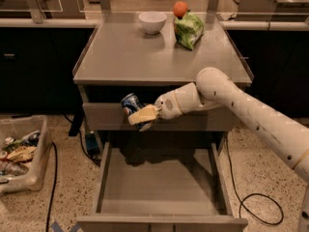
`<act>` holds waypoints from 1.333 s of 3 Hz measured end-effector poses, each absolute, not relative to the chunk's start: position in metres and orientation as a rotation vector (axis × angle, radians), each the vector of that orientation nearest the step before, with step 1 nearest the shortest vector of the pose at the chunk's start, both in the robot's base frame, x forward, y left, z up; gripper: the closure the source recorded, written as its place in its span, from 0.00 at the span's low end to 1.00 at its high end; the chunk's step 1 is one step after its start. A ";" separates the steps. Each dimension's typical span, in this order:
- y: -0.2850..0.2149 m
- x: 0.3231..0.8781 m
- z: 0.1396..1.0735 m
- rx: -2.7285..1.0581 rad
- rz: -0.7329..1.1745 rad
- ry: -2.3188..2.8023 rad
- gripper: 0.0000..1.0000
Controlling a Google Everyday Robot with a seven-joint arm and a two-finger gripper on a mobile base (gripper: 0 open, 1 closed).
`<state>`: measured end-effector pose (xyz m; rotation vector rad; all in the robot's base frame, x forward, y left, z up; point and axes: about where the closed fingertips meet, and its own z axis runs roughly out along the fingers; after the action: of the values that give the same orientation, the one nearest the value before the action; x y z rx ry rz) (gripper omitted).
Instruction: Pick pepsi can from middle drawer and place on counter
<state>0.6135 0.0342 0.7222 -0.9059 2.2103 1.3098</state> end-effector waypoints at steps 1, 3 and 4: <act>0.041 0.638 0.774 -0.901 1.394 2.184 1.00; 0.041 0.687 0.864 -0.863 1.468 2.126 1.00; 0.047 0.718 0.887 -0.843 1.477 2.084 1.00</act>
Offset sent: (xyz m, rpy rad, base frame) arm 0.0782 -0.0056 0.1724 0.1478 0.0602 0.0012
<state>0.7177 0.0468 0.8868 -0.8434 2.0844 1.4765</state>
